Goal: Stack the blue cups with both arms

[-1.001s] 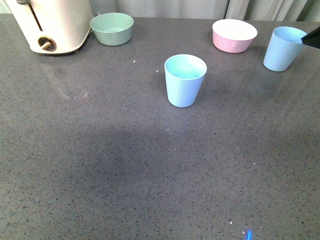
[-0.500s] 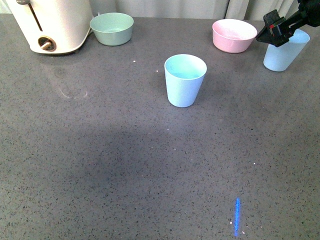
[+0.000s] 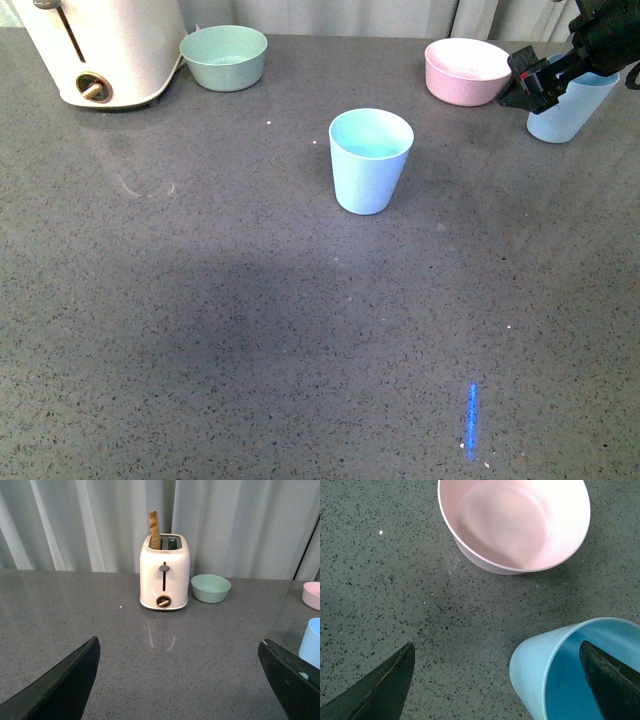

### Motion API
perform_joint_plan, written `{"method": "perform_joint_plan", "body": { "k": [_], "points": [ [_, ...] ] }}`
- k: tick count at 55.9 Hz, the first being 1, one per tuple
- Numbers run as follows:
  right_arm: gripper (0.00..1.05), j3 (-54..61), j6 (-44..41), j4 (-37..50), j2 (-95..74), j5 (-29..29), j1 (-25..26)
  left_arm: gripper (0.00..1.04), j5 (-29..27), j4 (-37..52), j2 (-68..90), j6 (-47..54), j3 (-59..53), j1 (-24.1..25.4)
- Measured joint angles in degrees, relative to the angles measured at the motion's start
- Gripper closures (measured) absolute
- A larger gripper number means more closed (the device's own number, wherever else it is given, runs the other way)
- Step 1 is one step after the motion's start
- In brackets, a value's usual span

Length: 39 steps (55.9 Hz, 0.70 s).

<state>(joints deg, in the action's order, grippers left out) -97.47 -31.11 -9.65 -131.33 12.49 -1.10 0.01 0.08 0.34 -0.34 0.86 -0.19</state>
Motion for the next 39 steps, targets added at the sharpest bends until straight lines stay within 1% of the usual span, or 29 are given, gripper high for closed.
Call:
{"method": "perform_joint_plan", "body": {
  "k": [5, 7, 12, 14, 19, 21, 23, 25, 28, 33, 39],
  "points": [
    [0.1, -0.63, 0.07, -0.76, -0.74, -0.37, -0.09, 0.09, -0.02, 0.0, 0.0, 0.0, 0.0, 0.0],
    [0.12, -0.85, 0.07, -1.16, -1.11, -0.52, -0.11, 0.09, 0.0, 0.0, 0.0, 0.0, 0.0, 0.0],
    [0.29, -1.46, 0.11, -2.49, -2.38, -1.42, -0.11, 0.09, -0.02, 0.0, 0.0, 0.0, 0.0, 0.0],
    [0.32, -1.57, 0.09, -2.62, -2.6, -1.62, -0.11, 0.09, -0.02, 0.0, 0.0, 0.0, 0.0, 0.0],
    [0.46, -1.92, 0.26, -3.04, -3.02, -2.23, -0.11, 0.09, -0.02, 0.0, 0.0, 0.0, 0.0, 0.0],
    [0.5, -2.05, 0.33, -3.21, -3.02, -2.19, -0.11, 0.09, 0.0, 0.0, 0.0, 0.0, 0.0, 0.0],
    [0.57, -2.38, 0.44, -3.58, -3.02, -2.19, -0.11, 0.09, -0.02, 0.0, 0.0, 0.0, 0.0, 0.0],
    [0.6, -2.56, 0.46, -3.74, -3.02, -2.19, -0.11, 0.09, 0.0, 0.0, 0.0, 0.0, 0.0, 0.0],
    [0.69, -3.15, 0.46, -4.35, -3.02, -2.21, -0.07, 0.09, 0.0, 0.0, 0.0, 0.0, 0.0, 0.0],
    [0.8, -3.67, 0.44, -5.01, -3.02, -2.21, 0.11, 0.09, -0.02, 0.0, 0.0, 0.0, 0.0, 0.0],
    [0.95, -3.8, 0.26, -5.95, -2.99, -2.19, 0.52, 0.09, -0.02, 0.0, 0.0, 0.0, 0.0, 0.0]
  ]
}}
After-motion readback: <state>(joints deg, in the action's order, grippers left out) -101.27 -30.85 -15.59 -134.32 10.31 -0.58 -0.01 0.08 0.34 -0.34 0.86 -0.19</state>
